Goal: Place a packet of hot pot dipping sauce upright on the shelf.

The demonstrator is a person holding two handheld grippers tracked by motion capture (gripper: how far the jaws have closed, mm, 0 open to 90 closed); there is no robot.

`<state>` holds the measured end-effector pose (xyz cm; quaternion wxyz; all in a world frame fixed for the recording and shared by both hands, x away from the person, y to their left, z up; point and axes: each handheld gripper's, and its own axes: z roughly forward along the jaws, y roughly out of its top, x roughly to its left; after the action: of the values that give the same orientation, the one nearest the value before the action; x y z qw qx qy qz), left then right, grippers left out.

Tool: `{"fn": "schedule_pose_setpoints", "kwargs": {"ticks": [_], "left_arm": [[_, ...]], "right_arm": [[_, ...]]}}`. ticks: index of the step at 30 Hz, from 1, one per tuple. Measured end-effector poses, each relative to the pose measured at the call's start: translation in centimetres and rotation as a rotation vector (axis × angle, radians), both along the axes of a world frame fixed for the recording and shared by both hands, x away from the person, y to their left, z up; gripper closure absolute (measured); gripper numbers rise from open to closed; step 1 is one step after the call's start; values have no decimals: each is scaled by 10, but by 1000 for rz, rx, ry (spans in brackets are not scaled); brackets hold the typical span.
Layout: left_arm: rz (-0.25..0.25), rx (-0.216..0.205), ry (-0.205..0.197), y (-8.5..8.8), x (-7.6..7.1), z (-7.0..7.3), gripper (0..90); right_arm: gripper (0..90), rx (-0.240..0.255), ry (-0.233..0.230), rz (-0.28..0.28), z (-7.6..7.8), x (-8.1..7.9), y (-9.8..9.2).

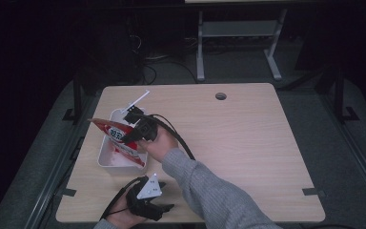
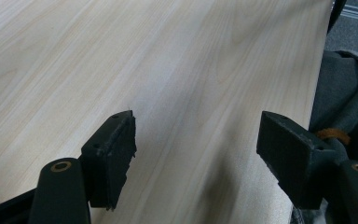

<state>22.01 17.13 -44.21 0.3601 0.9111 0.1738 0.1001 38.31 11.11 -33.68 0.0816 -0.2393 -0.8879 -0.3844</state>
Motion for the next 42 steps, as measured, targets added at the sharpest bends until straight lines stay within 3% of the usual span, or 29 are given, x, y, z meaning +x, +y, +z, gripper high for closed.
{"fn": "schedule_pose_setpoints", "kwargs": {"ticks": [4,12,23,35,42], "left_arm": [[-1,2,-1,0,0,0,276],[-1,4,-2,0,0,0,274],[-1,-1,0,-1,0,-1,274],[0,1,2,0,0,-1,273],[1,4,1,-1,0,-1,274]], "right_arm": [[894,-8,35,14,-4,1,-3],[887,-10,28,-13,-1,7,-9],[686,3,6,-34,4,10,-22],[574,6,38,-25,0,12,-31],[536,17,34,-23,0,13,-40]]}}
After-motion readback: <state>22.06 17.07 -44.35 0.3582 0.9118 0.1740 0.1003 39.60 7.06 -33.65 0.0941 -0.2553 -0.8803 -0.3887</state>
